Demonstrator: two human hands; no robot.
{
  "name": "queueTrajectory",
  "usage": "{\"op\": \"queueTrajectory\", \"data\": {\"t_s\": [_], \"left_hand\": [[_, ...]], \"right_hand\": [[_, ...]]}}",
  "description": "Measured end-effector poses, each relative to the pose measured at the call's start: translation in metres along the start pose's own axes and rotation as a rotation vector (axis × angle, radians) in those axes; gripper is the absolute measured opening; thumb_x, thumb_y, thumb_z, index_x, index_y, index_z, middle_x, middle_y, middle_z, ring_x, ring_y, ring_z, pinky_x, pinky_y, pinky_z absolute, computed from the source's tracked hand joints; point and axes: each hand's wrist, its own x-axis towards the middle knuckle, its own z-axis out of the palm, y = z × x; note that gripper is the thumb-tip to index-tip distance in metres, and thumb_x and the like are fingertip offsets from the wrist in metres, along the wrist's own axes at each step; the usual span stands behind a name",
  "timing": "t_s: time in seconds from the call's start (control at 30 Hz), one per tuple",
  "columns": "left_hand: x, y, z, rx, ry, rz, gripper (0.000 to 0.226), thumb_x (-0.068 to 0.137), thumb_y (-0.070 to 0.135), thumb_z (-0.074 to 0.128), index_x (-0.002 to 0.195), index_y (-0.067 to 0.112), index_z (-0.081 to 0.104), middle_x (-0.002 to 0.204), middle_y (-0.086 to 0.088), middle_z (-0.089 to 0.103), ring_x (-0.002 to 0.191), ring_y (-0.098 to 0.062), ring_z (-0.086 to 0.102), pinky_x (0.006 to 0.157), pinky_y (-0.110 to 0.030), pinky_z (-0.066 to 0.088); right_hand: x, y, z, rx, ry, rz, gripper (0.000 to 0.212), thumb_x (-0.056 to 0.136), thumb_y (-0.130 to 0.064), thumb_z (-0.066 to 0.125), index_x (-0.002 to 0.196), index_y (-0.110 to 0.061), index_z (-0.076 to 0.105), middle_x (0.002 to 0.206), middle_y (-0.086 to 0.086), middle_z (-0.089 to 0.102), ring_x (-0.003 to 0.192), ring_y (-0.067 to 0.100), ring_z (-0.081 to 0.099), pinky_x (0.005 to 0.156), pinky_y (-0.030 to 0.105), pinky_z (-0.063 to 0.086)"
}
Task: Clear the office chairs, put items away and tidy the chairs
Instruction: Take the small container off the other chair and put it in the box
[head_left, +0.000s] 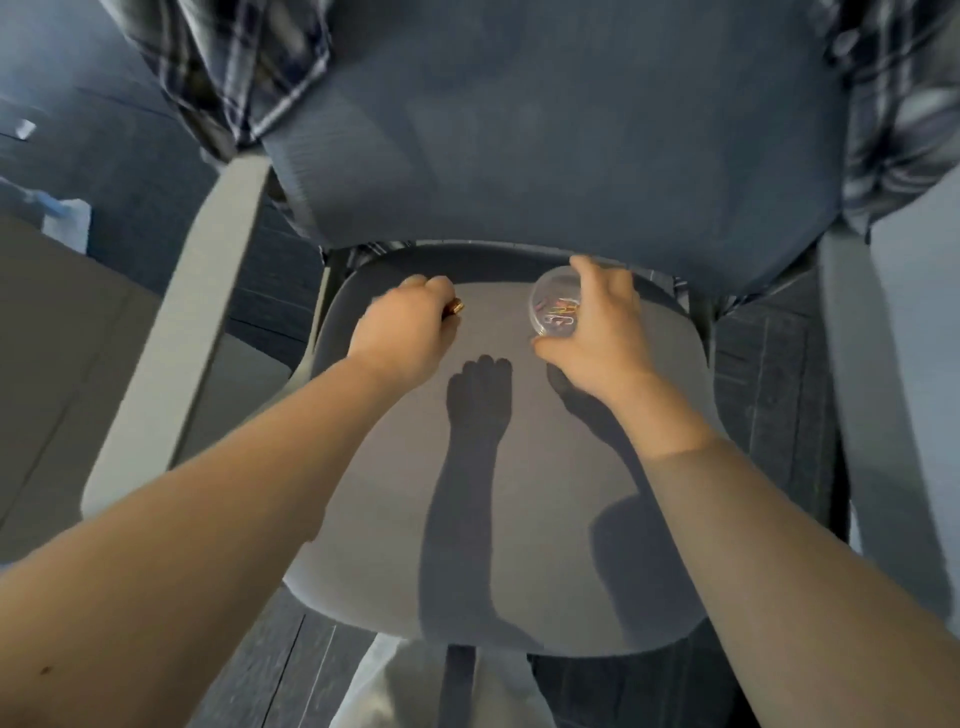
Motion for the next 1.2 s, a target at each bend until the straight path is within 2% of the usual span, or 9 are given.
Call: {"op": "queueTrajectory", "data": {"t_s": [0.2, 0.3, 0.53, 0.73, 0.87, 0.97, 1.1, 1.2], "left_hand": [[-0.061, 0.019, -0.083, 0.031, 0.16, -0.04, 0.028, 0.095, 0.018, 0.045, 0.117, 0.004, 0.055, 0.115, -0.021, 0.056, 0.105, -0.04, 0.053, 0.084, -0.044, 0.045], [-0.106, 0.02, -0.118, 0.06, 0.24, -0.079, 0.029, 0.095, 0.019, 0.044, 0.118, 0.006, 0.056, 0.117, -0.019, 0.056, 0.108, -0.036, 0.053, 0.086, -0.04, 0.043], [-0.224, -0.007, -0.178, 0.029, 0.436, -0.365, 0.027, 0.095, 0.023, 0.044, 0.115, 0.01, 0.056, 0.114, -0.014, 0.056, 0.104, -0.034, 0.055, 0.083, -0.041, 0.046], [-0.33, -0.062, -0.211, -0.033, 0.567, -0.594, 0.029, 0.093, 0.02, 0.049, 0.117, 0.006, 0.057, 0.116, -0.019, 0.057, 0.106, -0.035, 0.055, 0.087, -0.04, 0.045], [-0.399, -0.104, -0.223, -0.086, 0.648, -0.756, 0.028, 0.094, 0.023, 0.049, 0.117, 0.009, 0.058, 0.119, -0.015, 0.058, 0.107, -0.034, 0.056, 0.087, -0.039, 0.045], [-0.445, -0.146, -0.23, -0.116, 0.679, -0.852, 0.027, 0.094, 0.024, 0.049, 0.116, 0.01, 0.059, 0.119, -0.014, 0.059, 0.106, -0.033, 0.057, 0.088, -0.04, 0.047], [-0.499, -0.211, -0.245, -0.12, 0.68, -0.924, 0.028, 0.094, 0.025, 0.049, 0.115, 0.01, 0.059, 0.12, -0.012, 0.06, 0.106, -0.031, 0.057, 0.089, -0.039, 0.047], [-0.531, -0.261, -0.259, -0.123, 0.686, -0.951, 0.027, 0.095, 0.025, 0.048, 0.115, 0.01, 0.059, 0.121, -0.012, 0.059, 0.106, -0.03, 0.057, 0.088, -0.037, 0.047]], "right_hand": [[-0.043, -0.061, -0.06, -0.039, -0.022, -0.202, 0.081, 0.076, -0.016, 0.07, 0.143, -0.018, 0.024, 0.141, 0.01, 0.028, 0.13, 0.029, 0.029, 0.103, 0.035, 0.035], [-0.071, -0.096, -0.077, -0.049, -0.027, -0.321, 0.081, 0.075, -0.018, 0.071, 0.143, -0.017, 0.026, 0.14, 0.011, 0.029, 0.129, 0.03, 0.028, 0.105, 0.033, 0.033], [-0.143, -0.184, -0.084, -0.089, -0.109, -0.596, 0.076, 0.076, -0.02, 0.069, 0.14, -0.017, 0.028, 0.138, 0.01, 0.026, 0.128, 0.03, 0.029, 0.104, 0.036, 0.036], [-0.212, -0.268, -0.048, -0.132, -0.261, -0.82, 0.081, 0.08, -0.027, 0.067, 0.146, -0.017, 0.02, 0.142, 0.01, 0.024, 0.133, 0.029, 0.029, 0.109, 0.036, 0.033], [-0.256, -0.322, -0.01, -0.136, -0.366, -0.926, 0.084, 0.079, -0.025, 0.069, 0.146, -0.015, 0.02, 0.142, 0.01, 0.027, 0.132, 0.028, 0.034, 0.105, 0.034, 0.035], [-0.286, -0.365, 0.027, -0.109, -0.401, -0.979, 0.083, 0.076, -0.021, 0.07, 0.144, -0.013, 0.023, 0.143, 0.01, 0.031, 0.132, 0.027, 0.032, 0.104, 0.033, 0.035], [-0.325, -0.427, 0.084, -0.155, -0.39, -1.039, 0.083, 0.076, -0.025, 0.071, 0.143, -0.009, 0.024, 0.143, 0.012, 0.036, 0.131, 0.03, 0.03, 0.106, 0.039, 0.034], [-0.347, -0.474, 0.122, -0.136, -0.377, -1.047, 0.075, 0.081, -0.029, 0.067, 0.14, -0.007, 0.027, 0.141, 0.013, 0.039, 0.129, 0.031, 0.032, 0.103, 0.038, 0.034]]}}
